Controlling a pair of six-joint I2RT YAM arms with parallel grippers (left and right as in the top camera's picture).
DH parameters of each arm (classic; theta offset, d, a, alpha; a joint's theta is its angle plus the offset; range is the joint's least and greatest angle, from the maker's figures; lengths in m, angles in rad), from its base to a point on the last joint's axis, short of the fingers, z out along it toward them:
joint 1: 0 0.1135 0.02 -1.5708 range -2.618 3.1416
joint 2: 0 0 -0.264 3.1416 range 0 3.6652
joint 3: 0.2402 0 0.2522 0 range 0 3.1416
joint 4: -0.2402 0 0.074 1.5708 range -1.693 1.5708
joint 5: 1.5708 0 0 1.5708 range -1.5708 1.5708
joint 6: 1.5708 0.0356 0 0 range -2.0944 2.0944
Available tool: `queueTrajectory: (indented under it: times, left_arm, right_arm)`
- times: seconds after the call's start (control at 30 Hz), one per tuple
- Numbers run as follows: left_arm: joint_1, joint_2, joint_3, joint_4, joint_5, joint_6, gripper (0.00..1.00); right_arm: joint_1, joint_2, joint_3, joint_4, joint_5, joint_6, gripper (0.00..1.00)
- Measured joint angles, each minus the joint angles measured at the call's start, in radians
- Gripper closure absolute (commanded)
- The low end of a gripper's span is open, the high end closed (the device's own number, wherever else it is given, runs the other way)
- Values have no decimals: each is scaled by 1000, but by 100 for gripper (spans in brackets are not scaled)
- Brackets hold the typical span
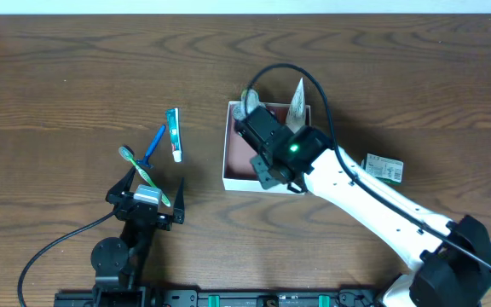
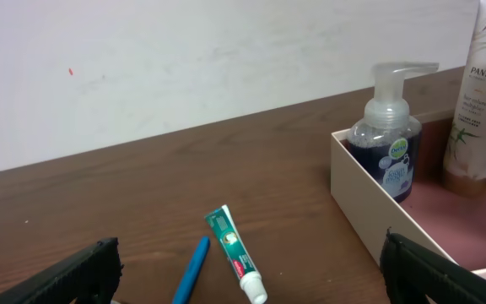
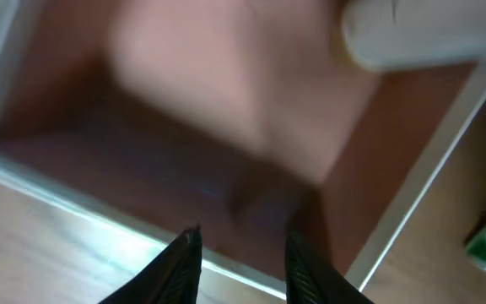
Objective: Pack container
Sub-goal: 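Push the soap bottle into place with the right gripper and release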
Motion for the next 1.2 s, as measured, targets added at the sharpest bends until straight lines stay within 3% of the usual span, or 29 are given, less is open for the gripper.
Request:
queueTrajectory:
  times: [0.37,1.2]
  left_arm:
    - [0,0,0,0,0,0,2]
    - [0,0,0,0,0,0,2]
  right_arm:
    - [-29,0,-119,77,13,77,66]
    - [-84,0,-131,23,73,81,66]
